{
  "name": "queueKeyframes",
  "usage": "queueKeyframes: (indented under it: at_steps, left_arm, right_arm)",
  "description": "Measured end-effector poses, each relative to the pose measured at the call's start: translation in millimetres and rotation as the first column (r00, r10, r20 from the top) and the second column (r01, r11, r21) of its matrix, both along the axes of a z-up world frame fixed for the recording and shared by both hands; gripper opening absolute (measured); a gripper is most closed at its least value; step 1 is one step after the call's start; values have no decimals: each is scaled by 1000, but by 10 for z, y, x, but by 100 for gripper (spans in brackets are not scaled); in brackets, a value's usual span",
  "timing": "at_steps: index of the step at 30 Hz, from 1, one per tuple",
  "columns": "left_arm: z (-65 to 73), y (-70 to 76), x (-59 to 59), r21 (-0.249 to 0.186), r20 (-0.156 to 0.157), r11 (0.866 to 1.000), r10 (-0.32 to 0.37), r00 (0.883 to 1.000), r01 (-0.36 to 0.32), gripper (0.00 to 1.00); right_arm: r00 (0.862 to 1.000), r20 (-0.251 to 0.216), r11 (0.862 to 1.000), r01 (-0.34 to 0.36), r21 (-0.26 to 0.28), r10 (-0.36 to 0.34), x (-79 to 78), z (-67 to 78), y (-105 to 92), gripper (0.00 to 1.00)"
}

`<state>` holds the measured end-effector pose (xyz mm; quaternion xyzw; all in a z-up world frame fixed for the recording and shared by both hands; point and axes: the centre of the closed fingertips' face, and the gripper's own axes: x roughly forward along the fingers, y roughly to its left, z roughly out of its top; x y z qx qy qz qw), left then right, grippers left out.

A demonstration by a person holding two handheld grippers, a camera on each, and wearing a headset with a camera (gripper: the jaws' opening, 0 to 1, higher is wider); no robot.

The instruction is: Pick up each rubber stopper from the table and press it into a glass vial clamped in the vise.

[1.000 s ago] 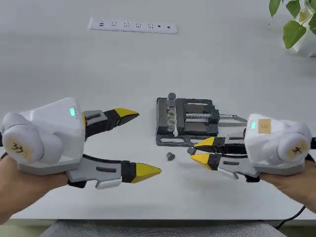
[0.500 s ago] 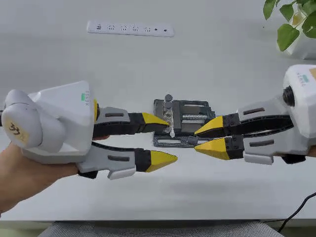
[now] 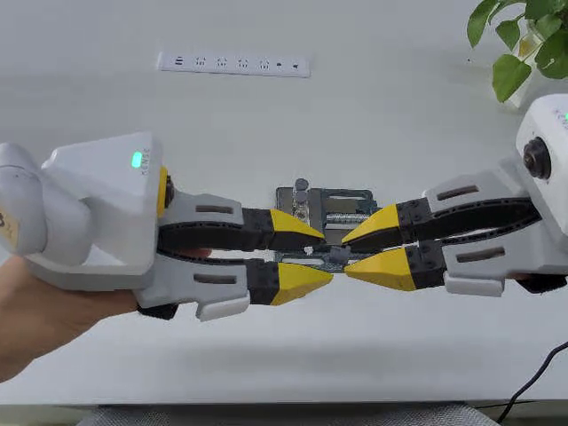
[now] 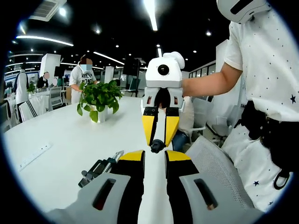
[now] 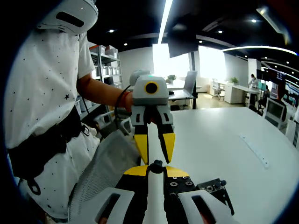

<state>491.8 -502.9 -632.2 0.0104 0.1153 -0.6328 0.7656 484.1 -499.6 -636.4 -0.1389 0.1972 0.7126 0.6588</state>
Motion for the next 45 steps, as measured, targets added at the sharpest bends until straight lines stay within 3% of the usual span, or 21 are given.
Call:
queueKeyframes:
  at_steps: [3, 9, 20, 45]
  left_arm:
    - [52, -30, -15, -15, -1, 1000, -12, 1000, 12, 12]
    - [65, -50, -28, -4, 3, 1000, -30, 1000, 30, 6]
    - [80, -44, -24, 2, -4, 1000, -27, 1000, 27, 5]
    - [268, 35, 108, -125, -59, 988, 79, 995, -86, 4]
  right_arm:
    - [1000, 5, 1000, -7, 3, 7, -19, 22, 11, 7]
    - [1000, 11, 1000, -12, 5, 12, -18, 31, 0, 7]
    - [1000, 19, 1000, -13, 6, 13, -27, 62, 14, 7]
    - [996, 24, 991, 89, 100, -91, 119, 263, 38, 7]
